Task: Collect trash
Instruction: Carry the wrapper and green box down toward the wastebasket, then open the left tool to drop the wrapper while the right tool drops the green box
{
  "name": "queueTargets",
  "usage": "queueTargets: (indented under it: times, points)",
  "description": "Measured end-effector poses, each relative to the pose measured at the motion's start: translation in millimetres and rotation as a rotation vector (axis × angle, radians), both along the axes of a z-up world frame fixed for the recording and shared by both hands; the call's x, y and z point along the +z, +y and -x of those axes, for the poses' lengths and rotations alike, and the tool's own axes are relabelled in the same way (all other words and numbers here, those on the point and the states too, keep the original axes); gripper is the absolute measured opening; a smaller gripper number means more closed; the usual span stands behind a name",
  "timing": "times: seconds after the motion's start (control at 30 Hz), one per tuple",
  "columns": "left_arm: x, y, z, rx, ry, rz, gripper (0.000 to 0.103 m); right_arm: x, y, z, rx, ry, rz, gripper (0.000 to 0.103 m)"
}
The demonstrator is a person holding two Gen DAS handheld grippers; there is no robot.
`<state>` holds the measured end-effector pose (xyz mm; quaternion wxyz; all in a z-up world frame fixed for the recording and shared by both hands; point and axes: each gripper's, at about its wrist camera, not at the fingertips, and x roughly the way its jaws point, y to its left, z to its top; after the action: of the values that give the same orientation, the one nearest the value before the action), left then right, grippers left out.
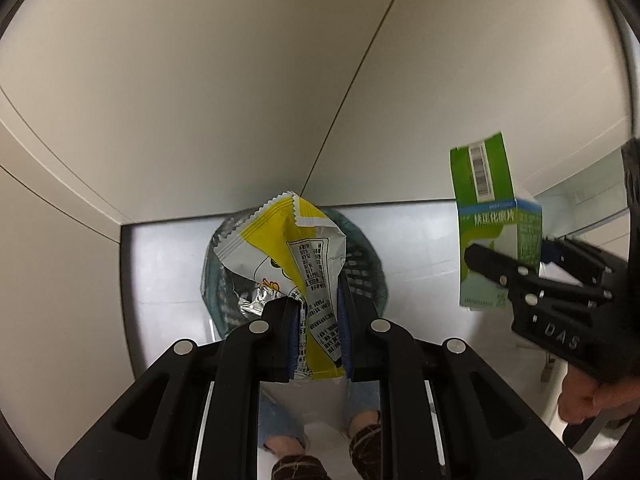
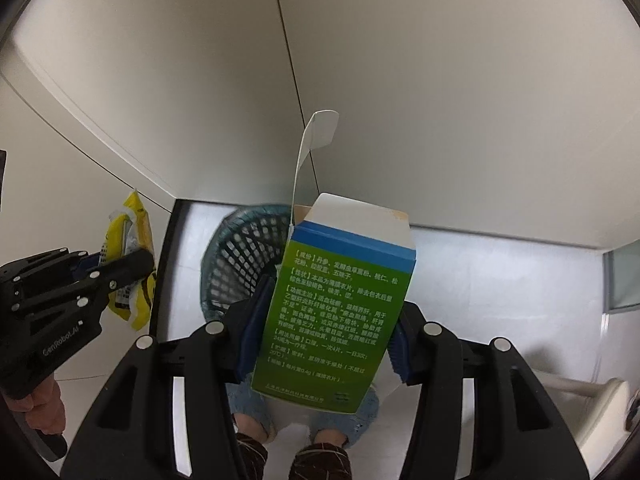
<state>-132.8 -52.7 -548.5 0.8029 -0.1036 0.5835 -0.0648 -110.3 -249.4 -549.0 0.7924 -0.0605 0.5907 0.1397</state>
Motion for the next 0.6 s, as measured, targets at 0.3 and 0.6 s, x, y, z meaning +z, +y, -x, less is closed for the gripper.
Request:
queueTargets:
  times: [0.3, 0.6]
  points:
    - [-93, -12, -12, -0.024, 0.046, -0.001, 0.015, -78, 7, -8, 0.016, 0.026, -0.008, 0.049]
    - [-150, -29, -21, -0.07, 0.122, -0.014, 0.016, -98, 11, -8, 0.038, 0.04, 0.004, 0.048]
